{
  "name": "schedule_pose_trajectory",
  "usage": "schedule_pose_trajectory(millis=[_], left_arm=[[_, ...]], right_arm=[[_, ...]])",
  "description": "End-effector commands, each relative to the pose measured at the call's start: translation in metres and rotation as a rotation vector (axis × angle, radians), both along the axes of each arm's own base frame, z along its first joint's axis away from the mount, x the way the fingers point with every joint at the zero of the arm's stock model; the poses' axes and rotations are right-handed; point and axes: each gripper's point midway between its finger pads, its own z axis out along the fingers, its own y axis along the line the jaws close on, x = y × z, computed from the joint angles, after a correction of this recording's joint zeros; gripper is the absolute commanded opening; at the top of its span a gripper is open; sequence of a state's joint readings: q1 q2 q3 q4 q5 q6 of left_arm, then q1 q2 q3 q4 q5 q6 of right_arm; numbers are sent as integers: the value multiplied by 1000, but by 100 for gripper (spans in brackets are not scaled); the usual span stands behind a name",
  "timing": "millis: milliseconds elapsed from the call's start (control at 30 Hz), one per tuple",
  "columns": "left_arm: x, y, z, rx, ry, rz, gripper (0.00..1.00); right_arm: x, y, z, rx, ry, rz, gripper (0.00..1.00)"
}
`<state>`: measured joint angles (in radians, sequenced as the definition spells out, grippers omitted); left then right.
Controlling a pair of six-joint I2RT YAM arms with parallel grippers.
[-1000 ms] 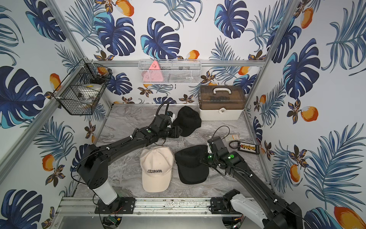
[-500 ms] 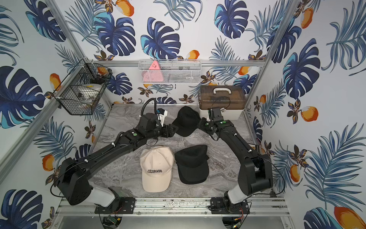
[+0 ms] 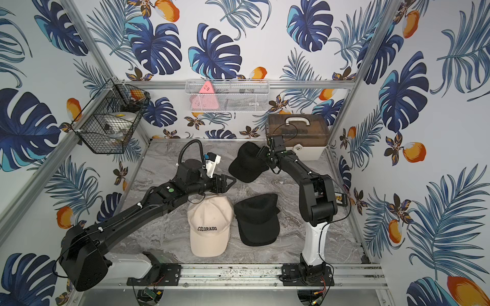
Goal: Stack the baseball caps by color
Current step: Pick up the baseball cap from the center of the board, then place the baseball cap on the baseball cap.
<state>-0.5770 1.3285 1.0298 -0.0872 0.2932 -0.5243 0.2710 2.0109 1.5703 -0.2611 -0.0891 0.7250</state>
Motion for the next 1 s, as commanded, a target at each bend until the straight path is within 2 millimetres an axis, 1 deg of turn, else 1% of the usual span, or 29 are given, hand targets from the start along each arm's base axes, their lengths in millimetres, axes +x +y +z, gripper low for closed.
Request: schedule_pose_trajectory(millis=[0, 100, 200, 233, 300, 333, 400, 500, 533, 567, 633, 700, 767, 800, 967], left_arm=[[-3, -1, 9, -11, -28, -25, 74], [-4, -1, 11, -17, -33, -24, 74], [-2, 2, 8, -7, -21, -3, 74], [-1, 2, 6, -4, -11, 6, 74], [0, 2, 3, 3, 5, 9, 75], [0, 2, 2, 5, 12, 9, 75], [1, 2, 2, 2, 15, 17, 75], [8, 4, 2, 19, 4, 43, 75], [11, 5, 2, 32, 0, 56, 75], [15, 7, 2, 49, -7, 69, 75], [28, 13, -1, 102, -12, 120, 75], [40, 14, -6, 154, -14, 133, 73], [57, 20, -14, 190, 1, 175, 73], [66, 23, -18, 199, 9, 198, 73], [113, 39, -30, 189, 41, 293, 74]], right_arm=[[20, -3, -8, 10, -19, -74, 69], [27, 2, -24, 34, 7, -80, 67], [28, 11, -41, 72, 44, -74, 61], [28, 12, -45, 81, 52, -73, 56], [26, 12, -47, 83, 46, -76, 40], [25, 11, -47, 80, 42, -74, 32], [22, 11, -41, 70, 31, -59, 19], [18, 13, -27, 67, 1, -21, 5], [16, 14, -23, 67, -7, -4, 2], [14, 15, -19, 64, -14, 15, 0], [9, 19, -10, 60, -34, 62, 0], [5, 24, -3, 50, -58, 110, 0], [1, 31, -6, 51, -71, 171, 0], [-2, 33, 11, 56, -113, 198, 0], [-10, 40, 23, 16, -175, 289, 0]])
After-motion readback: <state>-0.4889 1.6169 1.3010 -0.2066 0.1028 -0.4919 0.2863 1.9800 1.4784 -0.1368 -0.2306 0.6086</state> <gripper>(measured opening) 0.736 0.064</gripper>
